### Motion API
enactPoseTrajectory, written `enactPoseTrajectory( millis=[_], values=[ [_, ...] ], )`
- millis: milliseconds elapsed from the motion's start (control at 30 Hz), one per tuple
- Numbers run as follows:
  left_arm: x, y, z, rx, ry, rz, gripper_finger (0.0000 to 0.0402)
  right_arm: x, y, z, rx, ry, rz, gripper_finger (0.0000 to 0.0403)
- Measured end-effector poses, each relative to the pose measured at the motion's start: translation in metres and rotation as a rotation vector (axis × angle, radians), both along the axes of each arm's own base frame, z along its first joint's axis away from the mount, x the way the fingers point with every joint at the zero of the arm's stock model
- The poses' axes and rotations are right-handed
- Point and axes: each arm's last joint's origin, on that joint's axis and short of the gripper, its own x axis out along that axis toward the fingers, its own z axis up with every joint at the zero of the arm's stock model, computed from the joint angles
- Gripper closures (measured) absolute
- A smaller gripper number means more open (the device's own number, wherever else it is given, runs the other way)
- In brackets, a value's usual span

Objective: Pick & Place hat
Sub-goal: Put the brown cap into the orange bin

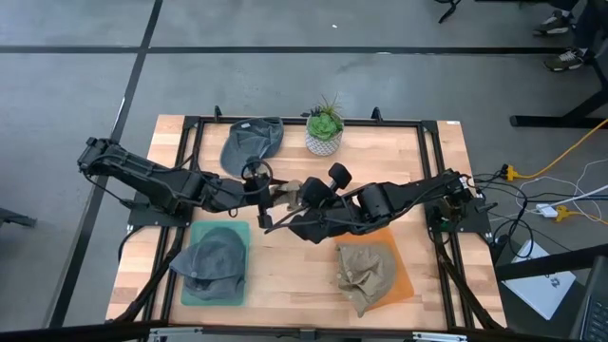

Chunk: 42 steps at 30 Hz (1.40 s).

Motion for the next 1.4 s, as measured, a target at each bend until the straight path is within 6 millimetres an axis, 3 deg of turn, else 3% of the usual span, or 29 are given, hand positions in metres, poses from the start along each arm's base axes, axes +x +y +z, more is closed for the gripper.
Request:
enactPoseTrajectory(
  millis=[100,367,533,667,800,1000,1267,1400],
  values=[
    [0.0,0.0,-0.001,0.016,0.017,-0.005,0.0386,-0.001,0.0,-0.001,0.019,0.021,0.016,0.0389],
    [-0.004,0.003,-0.008,0.071,0.107,0.041,0.0396,-0.002,0.004,-0.004,0.104,0.091,0.126,0.0336],
    [-0.012,-0.005,-0.018,0.122,0.236,-0.026,0.0397,-0.005,0.008,-0.009,0.274,0.163,0.2,0.0284],
    [-0.018,-0.018,-0.023,0.169,0.301,-0.095,0.0397,-0.017,0.011,-0.017,0.435,0.293,0.175,0.0271],
    [-0.025,-0.033,-0.024,0.228,0.329,-0.174,0.0398,-0.038,0.019,-0.024,0.523,0.456,0.08,0.0277],
    [-0.032,-0.048,-0.023,0.284,0.316,-0.193,0.0397,-0.049,0.043,-0.037,0.628,0.544,0.101,0.0301],
    [-0.034,-0.053,-0.023,0.295,0.312,-0.202,0.0396,-0.066,0.073,-0.09,0.75,0.838,0.068,0.0394],
    [-0.034,-0.053,-0.023,0.295,0.312,-0.203,0.0398,-0.079,0.085,-0.113,0.805,0.974,-0.003,0.0391]
  ],
)
